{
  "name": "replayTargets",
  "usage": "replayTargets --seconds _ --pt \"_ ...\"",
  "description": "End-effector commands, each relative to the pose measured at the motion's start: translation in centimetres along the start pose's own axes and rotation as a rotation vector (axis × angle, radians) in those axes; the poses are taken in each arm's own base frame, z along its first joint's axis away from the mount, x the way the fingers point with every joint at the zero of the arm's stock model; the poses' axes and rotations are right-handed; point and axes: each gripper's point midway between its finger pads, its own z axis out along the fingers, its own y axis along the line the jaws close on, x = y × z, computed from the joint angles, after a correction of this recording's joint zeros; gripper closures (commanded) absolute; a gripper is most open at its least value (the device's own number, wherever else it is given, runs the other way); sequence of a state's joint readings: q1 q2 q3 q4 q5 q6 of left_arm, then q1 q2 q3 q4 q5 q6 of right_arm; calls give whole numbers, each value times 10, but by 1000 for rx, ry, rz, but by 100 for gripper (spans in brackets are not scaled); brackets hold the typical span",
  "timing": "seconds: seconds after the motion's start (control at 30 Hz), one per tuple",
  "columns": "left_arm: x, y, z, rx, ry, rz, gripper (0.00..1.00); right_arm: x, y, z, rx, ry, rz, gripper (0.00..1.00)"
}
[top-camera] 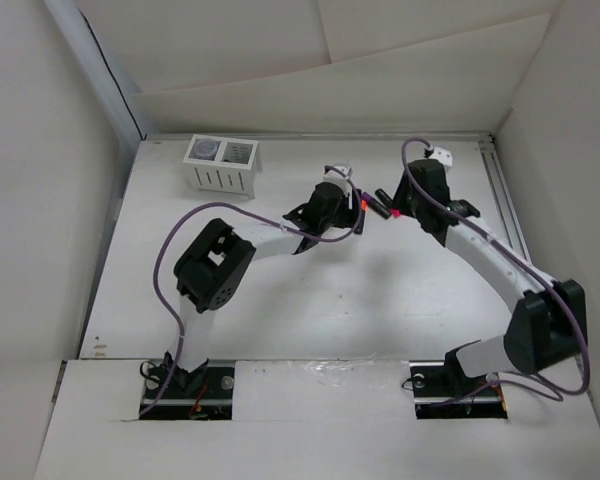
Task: Sort the stationery into containers
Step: Grab a piece of stationery with the left arm
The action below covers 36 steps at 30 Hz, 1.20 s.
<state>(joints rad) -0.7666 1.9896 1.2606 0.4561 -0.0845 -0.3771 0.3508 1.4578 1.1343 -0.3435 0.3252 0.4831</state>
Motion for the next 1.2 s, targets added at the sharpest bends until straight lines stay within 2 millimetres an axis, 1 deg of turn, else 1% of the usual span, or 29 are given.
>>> replayTargets --seconds 0.0,0.03,0.07,0.1,0.13,0.17,0.2,0.23,0.27,0.33,0.37,0.4,0.43,0.47,0.5,0.53,0.57,0.6,0.63,0.67,0.73,0.87,0.93,0.97,1.03,1.07,1.1,1.13,1.17 --pt "-13 -3 15 -35 23 71 37 -34 -4 -27 -31 -159 120 53" --pt "0 2 25 -48 53 90 37 -36 -10 -32 -37 -167 131 53" --pt "5 5 29 -61 86 110 37 -39 -11 -42 -54 -194 152 52" --pt "-9 -1 35 -61 63 107 37 -44 -14 -46 -66 -212 165 52" --pt "2 3 44 -72 90 127 37 -44 -14 -49 -90 -213 171 52" --pt "3 3 48 -75 99 128 37 -42 -13 -51 -101 -210 171 52" --pt "10 3 50 -91 126 150 38 -44 -12 -54 -113 -214 173 52" --pt "-1 2 54 -103 104 161 38 -42 -9 -56 -136 -212 163 51" --pt "6 7 59 -122 118 166 39 -37 -9 -55 -143 -198 159 51" --pt "2 9 63 -142 116 190 41 -37 -3 -56 -176 -193 158 51" --pt "7 7 67 -147 118 196 41 -34 0 -55 -195 -186 156 51" --pt "12 10 67 -156 143 213 43 -29 -1 -54 -190 -177 154 51" --pt "12 12 69 -172 143 216 43 -34 3 -57 -216 -189 168 51" --pt "6 9 73 -168 134 224 43 -36 6 -58 -229 -194 169 51" --pt "9 11 77 -169 139 236 43 -29 6 -56 -235 -176 164 51" --pt "13 13 77 -175 156 240 43 -31 6 -58 -242 -189 168 51" --pt "8 9 80 -170 142 237 43 -33 9 -59 -257 -194 178 51" --pt "17 12 82 -167 167 249 43 -29 11 -62 -266 -190 173 51" --pt "11 9 82 -162 155 247 43 -31 12 -62 -271 -199 175 51" --pt "16 11 84 -165 163 248 43 -27 11 -60 -266 -191 173 51" --pt "13 7 86 -154 161 246 43 -27 14 -65 -280 -196 170 51" --pt "15 10 90 -169 169 250 46 -24 15 -63 -287 -190 169 51" --pt "10 10 89 -175 163 259 49 -28 16 -67 -296 -206 173 51" --pt "15 12 91 -178 172 261 56 -25 15 -65 -292 -198 171 51" --pt "15 12 91 -178 172 261 61 -29 16 -68 -301 -213 174 51" --pt "15 12 91 -178 172 261 64 -26 14 -69 -300 -212 174 51" --pt "15 12 91 -178 172 261 70 -26 14 -69 -300 -212 174 51" --pt "19 14 91 -181 180 263 72 -25 13 -70 -303 -217 176 51" --pt "30 21 90 -196 194 267 75 -27 14 -72 -308 -224 186 49"
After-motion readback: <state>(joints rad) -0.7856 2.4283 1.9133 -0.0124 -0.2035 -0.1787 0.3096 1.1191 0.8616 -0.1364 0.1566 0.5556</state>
